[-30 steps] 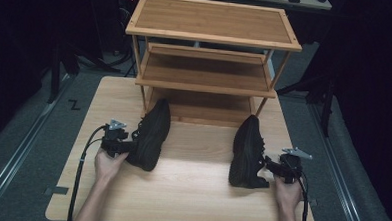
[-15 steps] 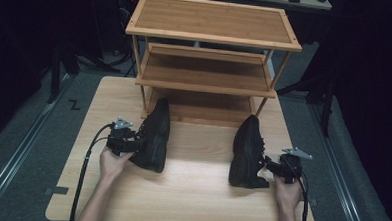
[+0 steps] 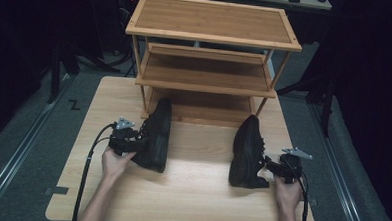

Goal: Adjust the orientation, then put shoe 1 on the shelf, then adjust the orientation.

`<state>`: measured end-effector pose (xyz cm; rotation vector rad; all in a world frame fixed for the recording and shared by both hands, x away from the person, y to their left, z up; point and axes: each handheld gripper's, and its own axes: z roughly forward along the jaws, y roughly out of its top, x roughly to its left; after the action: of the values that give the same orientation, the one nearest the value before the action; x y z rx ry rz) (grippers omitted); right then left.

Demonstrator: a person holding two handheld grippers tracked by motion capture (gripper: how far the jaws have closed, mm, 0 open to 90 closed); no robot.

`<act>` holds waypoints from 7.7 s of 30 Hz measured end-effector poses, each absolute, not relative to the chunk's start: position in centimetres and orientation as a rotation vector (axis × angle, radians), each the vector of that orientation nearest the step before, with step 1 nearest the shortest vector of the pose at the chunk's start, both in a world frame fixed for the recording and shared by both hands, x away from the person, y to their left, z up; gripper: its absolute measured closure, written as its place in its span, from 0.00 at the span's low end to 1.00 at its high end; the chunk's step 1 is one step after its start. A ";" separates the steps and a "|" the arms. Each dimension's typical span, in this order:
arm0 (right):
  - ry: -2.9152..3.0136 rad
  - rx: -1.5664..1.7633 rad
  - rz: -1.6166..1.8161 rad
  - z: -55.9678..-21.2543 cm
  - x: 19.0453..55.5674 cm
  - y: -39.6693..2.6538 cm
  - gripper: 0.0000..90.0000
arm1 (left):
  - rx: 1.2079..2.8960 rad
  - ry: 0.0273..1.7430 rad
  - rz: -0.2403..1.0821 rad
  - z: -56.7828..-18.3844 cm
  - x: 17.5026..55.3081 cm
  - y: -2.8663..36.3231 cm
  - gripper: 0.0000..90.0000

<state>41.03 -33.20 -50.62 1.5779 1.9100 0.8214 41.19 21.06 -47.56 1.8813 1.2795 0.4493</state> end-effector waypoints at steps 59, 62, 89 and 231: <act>1.911 1.580 0.828 -50.6 41.0 -33.2 0.37 | 1.850 1.157 0.426 -44.4 41.6 15.9 0.47; 1.911 1.579 0.828 -50.6 41.0 -33.2 0.37 | 1.849 1.148 0.420 -44.2 41.7 15.5 0.47; 1.912 1.584 0.842 -50.6 41.0 -33.3 0.37 | 1.927 1.025 0.361 -43.7 42.2 8.6 0.44; 1.914 1.571 0.822 -50.6 41.1 -32.9 0.38 | 1.813 1.251 0.747 -44.6 55.3 5.5 0.84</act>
<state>41.09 -32.87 -50.63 1.5711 1.9140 0.8216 55.31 5.48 -44.58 1.8135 1.2512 0.7474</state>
